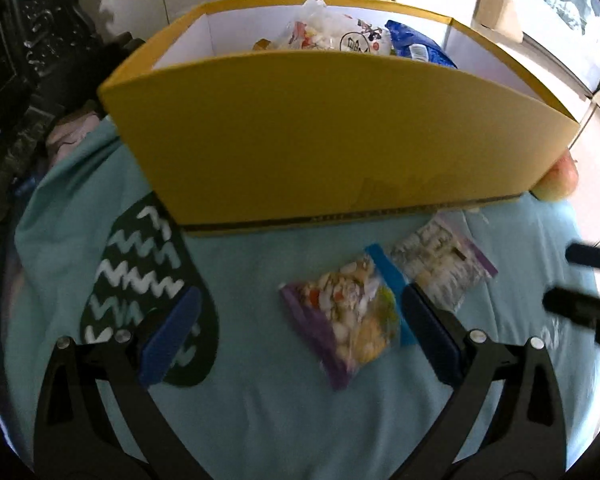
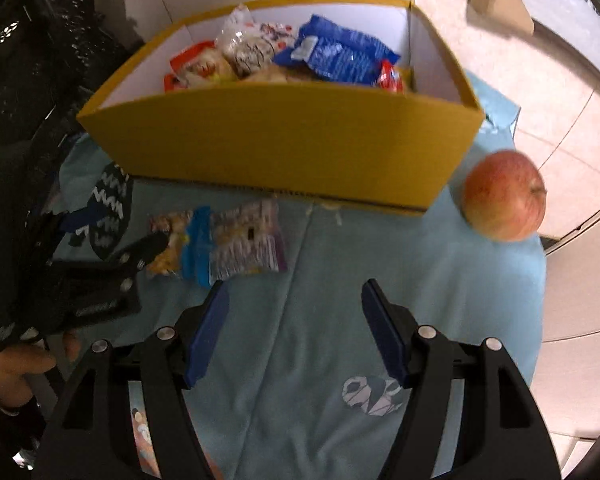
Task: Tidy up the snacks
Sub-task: 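Grasp a purple cartoon snack bag with the left gripper while the right grasps a clear purple-edged packet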
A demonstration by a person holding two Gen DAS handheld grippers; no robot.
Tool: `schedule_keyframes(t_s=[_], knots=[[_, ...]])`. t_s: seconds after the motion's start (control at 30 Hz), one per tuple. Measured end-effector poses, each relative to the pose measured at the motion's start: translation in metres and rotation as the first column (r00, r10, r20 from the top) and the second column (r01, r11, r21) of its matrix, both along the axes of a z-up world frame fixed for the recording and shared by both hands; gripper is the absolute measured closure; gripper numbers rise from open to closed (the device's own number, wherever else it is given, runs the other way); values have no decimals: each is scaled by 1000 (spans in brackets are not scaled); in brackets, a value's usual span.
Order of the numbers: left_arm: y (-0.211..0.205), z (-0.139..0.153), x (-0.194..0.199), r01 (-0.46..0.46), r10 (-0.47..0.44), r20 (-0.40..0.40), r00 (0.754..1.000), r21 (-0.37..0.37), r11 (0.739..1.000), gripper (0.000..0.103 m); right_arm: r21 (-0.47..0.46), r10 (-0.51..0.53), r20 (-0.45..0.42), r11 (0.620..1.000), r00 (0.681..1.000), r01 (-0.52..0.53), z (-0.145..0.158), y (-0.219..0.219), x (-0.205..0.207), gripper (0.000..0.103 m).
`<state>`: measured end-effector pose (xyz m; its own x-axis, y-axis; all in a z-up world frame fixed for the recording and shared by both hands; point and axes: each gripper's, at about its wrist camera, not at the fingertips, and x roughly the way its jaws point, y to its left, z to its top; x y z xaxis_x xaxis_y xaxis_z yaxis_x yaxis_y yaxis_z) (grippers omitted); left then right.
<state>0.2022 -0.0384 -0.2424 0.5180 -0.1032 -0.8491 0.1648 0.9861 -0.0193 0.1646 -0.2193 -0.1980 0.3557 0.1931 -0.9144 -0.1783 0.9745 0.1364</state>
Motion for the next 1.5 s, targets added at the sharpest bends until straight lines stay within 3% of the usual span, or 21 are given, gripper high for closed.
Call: schedule_keyframes(t_s=[0.13,0.23,0.43,0.6,0.8,0.97,1.07,1.1,1.13,1.17,1.23,1.3,1.4,1.47,1.5], knots=[[-13,-15,7,45,-45,-11,999,39,998,2,-8,14,-12,1000,1000,-14,-7,5,0,34],[-6,-26,6,20,-17,-33,999,90,996,2,-8,23,-11,1000,1000,-23,-10,10,4,34],[30,-27,-1,-62,65,-30,997,87,994,2,-12,65,7,998,998,-65,-19,32,19,34],[32,-25,-2,-39,40,-15,999,104,994,2,-69,135,0,988,991,-135,-34,60,36,34],[27,-24,5,-33,34,-13,999,95,995,2,-75,194,-5,978,981,-194,-50,78,43,29],[32,-28,9,-40,40,-1,999,95,995,2,-109,187,5,977,982,-185,-62,81,48,23],[28,-28,10,-31,30,11,999,102,994,2,-120,193,14,974,981,-190,-62,81,48,28],[26,-27,8,-7,5,20,1000,98,995,8,-120,183,21,977,983,-179,-61,80,48,42],[22,-25,3,32,-34,27,999,77,997,26,-114,167,19,980,986,-164,-59,77,47,54],[19,-24,-2,57,-59,34,998,72,996,35,-99,145,8,985,989,-143,-57,73,46,57],[8,-20,-5,119,-121,34,992,69,991,66,-77,121,-9,990,993,-122,-56,65,46,73],[2,-19,-6,135,-137,29,990,71,988,71,-61,108,-24,992,994,-110,-56,57,44,80],[3,-19,-5,115,-116,17,993,58,992,67,-44,98,-38,994,994,-100,-56,47,38,80],[5,-16,-2,99,-100,19,995,38,994,38,-47,104,-31,993,994,-106,-56,46,35,77],[6,-11,-3,95,-95,39,995,16,995,19,-54,105,-22,993,994,-107,-55,46,36,70]])
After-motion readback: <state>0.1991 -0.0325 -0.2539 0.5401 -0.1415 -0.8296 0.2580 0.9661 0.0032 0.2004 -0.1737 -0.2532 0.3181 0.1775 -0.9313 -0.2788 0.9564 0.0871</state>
